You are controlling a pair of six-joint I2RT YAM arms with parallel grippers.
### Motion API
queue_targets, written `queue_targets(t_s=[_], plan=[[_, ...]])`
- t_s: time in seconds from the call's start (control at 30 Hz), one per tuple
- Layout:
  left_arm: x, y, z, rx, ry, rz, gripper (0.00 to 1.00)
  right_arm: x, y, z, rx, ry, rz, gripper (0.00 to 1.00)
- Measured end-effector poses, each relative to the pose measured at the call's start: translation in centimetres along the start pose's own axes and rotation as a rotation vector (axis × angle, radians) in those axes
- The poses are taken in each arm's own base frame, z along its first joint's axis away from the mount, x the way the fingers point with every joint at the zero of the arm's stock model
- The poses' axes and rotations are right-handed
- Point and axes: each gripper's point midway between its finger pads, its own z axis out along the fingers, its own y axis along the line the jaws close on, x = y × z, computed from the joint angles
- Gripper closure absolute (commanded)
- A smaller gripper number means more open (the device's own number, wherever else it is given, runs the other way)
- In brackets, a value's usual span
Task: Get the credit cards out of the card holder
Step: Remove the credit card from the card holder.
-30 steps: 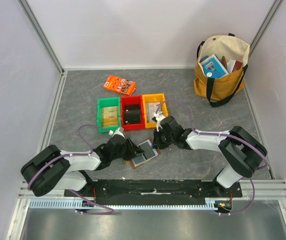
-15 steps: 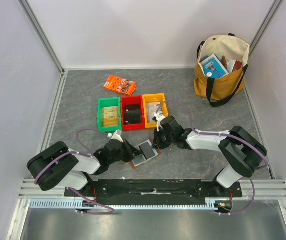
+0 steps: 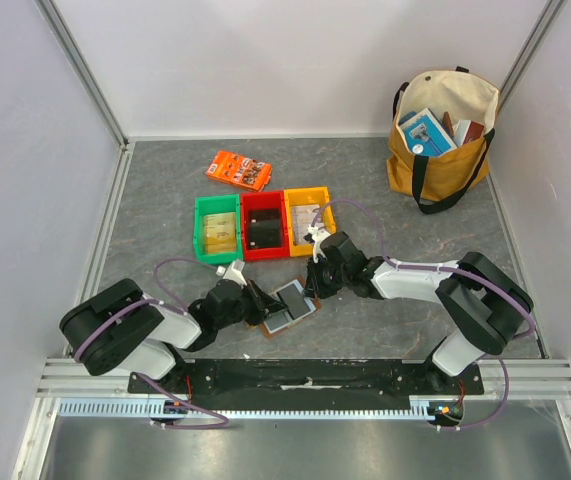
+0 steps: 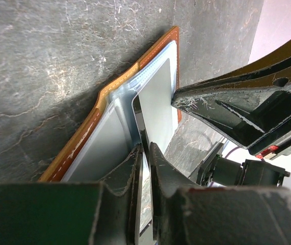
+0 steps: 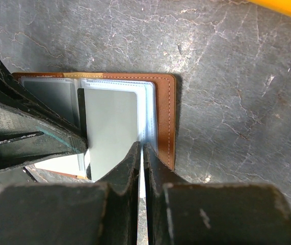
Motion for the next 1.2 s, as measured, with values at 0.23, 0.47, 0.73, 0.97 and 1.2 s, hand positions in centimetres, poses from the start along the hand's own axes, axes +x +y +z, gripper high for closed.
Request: queue_targets(t_s=[0.23,0.47,0.73,0.97,1.2], plan=[[0.3,0.0,0.0,0.009,0.013,0.001,0.97,0.0,0.0,0.0,-0.003,0.0,0.006,0.9],[0.4,0.2,-0.4,0.017,0.014,0.0,0.98,0.1,0.0,0.1,-0.012,0.004,0.016,0.91],[0.5,0.3,-1.3,0.01,0.014,-0.012,0.98,0.1,0.0,0.2,-0.03,0.011,0.04,0.92],[0.6,0.9,-1.9,-0.026,0.012,-0.017,0.8,0.1,0.0,0.3,-0.039,0.012,0.042,0.92],[0.4,0.9,-1.6,-0.036,0.009,-0.02,0.71,0.1,0.2,0.4,-0.053,0.015,0.043,0.92]])
